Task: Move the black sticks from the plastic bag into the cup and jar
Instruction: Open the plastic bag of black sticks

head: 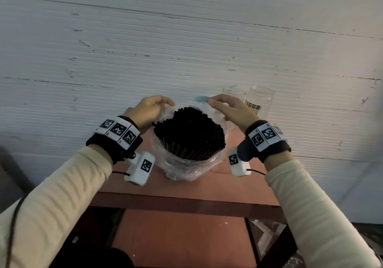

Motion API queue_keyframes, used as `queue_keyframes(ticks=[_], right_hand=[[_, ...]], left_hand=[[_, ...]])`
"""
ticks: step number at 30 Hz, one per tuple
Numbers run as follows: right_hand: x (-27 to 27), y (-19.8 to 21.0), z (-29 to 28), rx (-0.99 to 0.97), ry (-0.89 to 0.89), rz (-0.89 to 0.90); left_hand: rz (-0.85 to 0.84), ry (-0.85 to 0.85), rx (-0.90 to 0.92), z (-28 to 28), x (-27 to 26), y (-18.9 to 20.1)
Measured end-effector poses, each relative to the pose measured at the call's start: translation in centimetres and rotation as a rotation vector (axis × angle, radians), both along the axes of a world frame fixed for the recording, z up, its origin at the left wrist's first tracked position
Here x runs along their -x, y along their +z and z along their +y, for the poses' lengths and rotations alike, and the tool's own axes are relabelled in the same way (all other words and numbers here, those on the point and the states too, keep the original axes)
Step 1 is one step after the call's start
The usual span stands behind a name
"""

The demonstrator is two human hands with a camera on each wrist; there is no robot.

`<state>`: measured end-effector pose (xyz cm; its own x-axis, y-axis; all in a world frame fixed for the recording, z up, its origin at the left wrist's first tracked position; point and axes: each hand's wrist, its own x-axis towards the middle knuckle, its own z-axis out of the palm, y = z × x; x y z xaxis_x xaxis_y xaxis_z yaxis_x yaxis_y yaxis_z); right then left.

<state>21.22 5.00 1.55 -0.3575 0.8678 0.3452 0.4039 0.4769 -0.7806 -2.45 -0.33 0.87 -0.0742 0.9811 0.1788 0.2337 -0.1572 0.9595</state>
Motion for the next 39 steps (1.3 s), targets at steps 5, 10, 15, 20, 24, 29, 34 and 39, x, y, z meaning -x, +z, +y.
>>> queue_keyframes(ticks=[5,10,15,20,24,29,34,39], right_hand=[[0.3,-0.1,0.2,-0.087,0.054,-0.176],[1.1,0.1,0.8,-0.102,0.106,-0.136],[2.0,-0.1,1.7,-0.074,0.029,-0.157],[2.6,-0.4,2.4,-0.048,-0.047,-0.198],[2.4,-0.4,1.9,-0.063,-0.104,-0.183],[-0.2,-0.4,-0.9,0.11,-0.145,0.23],[-1.6,-2.1,-3.7,0.145,-0.091,0.161],[-0.6,-0.8,-4.3,0.168,0.015,0.244]], left_hand=[[-0.032,0.014,0.009,-0.7,-0.3,0.6],[-0.129,-0.077,0.021,-2.0,1.1,0.1],[-0.033,-0.315,0.085,-3.5,5.3,-1.3],[0.255,-0.48,0.123,-4.5,5.3,-2.7],[0.3,-0.312,0.003,-3.8,3.1,-3.5],[0.2,-0.166,-0.041,-3.1,2.4,-3.7],[-0.121,-0.113,0.024,-2.6,2.0,-3.7],[-0.213,0.021,-0.031,-3.0,0.9,-1.6]])
